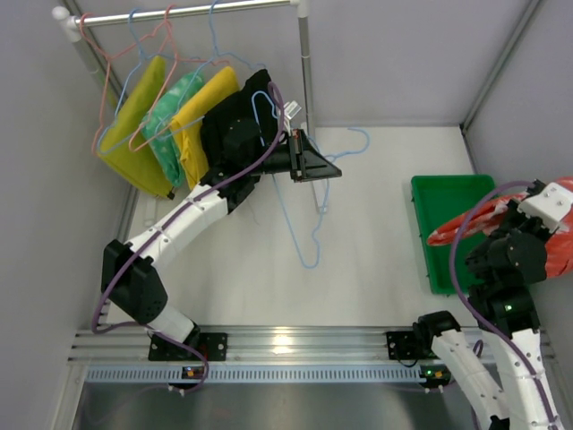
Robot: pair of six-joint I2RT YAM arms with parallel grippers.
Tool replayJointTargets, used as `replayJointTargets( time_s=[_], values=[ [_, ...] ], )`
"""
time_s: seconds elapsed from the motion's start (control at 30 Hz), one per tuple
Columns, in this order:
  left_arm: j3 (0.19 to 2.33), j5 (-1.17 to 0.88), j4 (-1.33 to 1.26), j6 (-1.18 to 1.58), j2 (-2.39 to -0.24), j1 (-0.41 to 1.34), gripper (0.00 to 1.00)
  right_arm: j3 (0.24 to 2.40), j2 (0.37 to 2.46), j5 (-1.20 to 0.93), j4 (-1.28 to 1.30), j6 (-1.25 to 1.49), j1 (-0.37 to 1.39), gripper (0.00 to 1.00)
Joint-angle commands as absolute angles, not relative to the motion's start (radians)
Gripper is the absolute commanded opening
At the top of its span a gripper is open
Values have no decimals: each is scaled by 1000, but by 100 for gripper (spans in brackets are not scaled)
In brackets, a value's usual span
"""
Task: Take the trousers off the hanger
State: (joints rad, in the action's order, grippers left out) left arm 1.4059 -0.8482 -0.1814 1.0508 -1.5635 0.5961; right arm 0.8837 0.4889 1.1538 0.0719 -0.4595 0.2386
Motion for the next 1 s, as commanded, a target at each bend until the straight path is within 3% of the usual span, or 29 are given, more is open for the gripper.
replayJointTargets(
  time_s=[0.0,0.23,0.43,0.6,0.7,0.9,0.97],
  values=[
    [1413,-868,-271,1060,-1512,595,0,905,439,1173,-43,-448,176,0],
    [1417,-867,-287,1083,-1520,595,0,855,466,1192,-87,-509,146,0],
    [1417,-867,-299,1111,-1519,595,0,669,524,1114,-234,-554,143,1],
    [1413,-865,-330,1158,-1520,597,0,572,744,1014,-304,-424,62,0],
    [1416,-865,-339,1175,-1520,595,0,572,880,826,-317,-351,25,10],
    [1396,-876,-368,1199,-1522,595,0,693,988,493,-137,-213,9,17],
    [1379,-890,-414,1232,-1525,597,0,736,989,454,-72,-166,9,29]
  ],
)
